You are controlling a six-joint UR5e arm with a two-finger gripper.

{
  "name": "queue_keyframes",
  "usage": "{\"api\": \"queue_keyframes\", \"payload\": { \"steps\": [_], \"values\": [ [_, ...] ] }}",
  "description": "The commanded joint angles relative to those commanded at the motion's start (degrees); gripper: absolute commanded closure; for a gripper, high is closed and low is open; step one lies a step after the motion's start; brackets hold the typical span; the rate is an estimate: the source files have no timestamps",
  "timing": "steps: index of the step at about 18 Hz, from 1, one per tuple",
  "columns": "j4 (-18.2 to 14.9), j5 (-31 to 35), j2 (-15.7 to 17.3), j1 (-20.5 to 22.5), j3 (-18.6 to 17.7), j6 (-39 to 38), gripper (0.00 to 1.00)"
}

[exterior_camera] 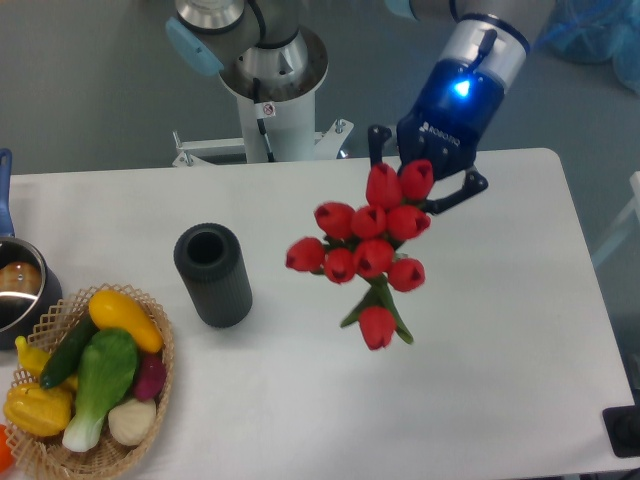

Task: Insert the flowers into the vase
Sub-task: 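Carry the tulip bunch over to the black vase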

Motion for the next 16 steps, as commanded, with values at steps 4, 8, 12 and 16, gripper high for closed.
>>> {"api": "queue_keyframes", "payload": {
  "steps": [4, 8, 12, 16],
  "values": [
    [0.00, -5.71, 5.44, 0.17, -7.02, 0.08, 1.00],
    [0.09, -9.41, 9.23, -0.53, -11.95, 0.35, 1.00],
    [0.09, -11.87, 10.55, -2.37, -15.12, 0.52, 1.00],
    [0.00, -13.45, 10.21, -4.31, -16.18, 0.52, 1.00]
  ]
}}
